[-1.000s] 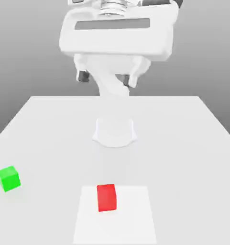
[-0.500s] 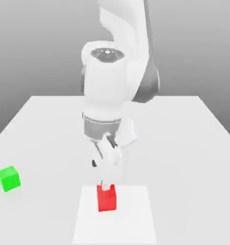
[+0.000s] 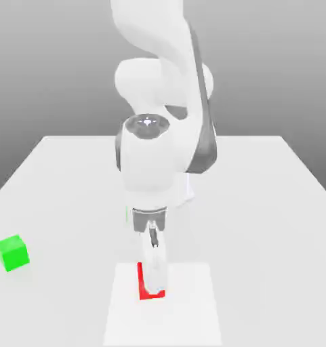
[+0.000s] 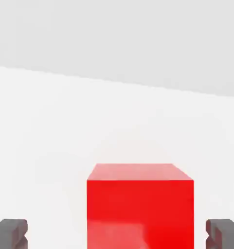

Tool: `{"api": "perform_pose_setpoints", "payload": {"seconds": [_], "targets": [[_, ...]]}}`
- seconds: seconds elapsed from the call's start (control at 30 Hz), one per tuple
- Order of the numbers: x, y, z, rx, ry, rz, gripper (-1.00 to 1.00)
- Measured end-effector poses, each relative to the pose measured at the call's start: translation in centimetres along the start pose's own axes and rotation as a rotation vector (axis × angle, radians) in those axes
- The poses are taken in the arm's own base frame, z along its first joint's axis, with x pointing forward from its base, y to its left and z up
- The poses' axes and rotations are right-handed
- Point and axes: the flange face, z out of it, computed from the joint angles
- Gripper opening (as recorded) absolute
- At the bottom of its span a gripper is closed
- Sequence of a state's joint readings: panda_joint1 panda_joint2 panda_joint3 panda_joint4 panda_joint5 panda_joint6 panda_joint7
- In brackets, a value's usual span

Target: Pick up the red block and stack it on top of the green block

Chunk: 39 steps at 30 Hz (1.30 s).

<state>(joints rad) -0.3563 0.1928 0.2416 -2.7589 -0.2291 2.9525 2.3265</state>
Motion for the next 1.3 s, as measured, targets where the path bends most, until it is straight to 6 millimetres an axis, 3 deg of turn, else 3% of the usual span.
{"api": "perform_pose_setpoints", "payload": {"seconds": [0.07,0.1,0.33,0.7,0.9,1.03,1.07,1.13,1.23,1.3], "targets": [[0.2,0.2,1.1,-0.004,0.004,-0.002,0.0],[0.3,0.4,1.6,-0.006,0.006,-0.003,-1.0],[0.3,0.4,1.7,-0.005,0.005,-0.003,-1.0],[-0.2,-0.2,-3.1,0.005,-0.003,0.0,-1.0],[0.2,0.4,-4.7,-0.004,0.005,-0.006,-1.0],[0.7,-0.9,-5.5,-0.005,0.004,0.061,-1.0],[1.9,-1.7,-5.7,-0.005,0.004,0.109,-1.0],[6.5,-4.4,-6.1,-0.003,0.003,0.268,-1.0],[16.8,-8.3,-6.9,-0.001,0.004,0.591,-1.0],[24.2,-9.8,-7.7,0.0,0.006,0.819,-1.0]]}}
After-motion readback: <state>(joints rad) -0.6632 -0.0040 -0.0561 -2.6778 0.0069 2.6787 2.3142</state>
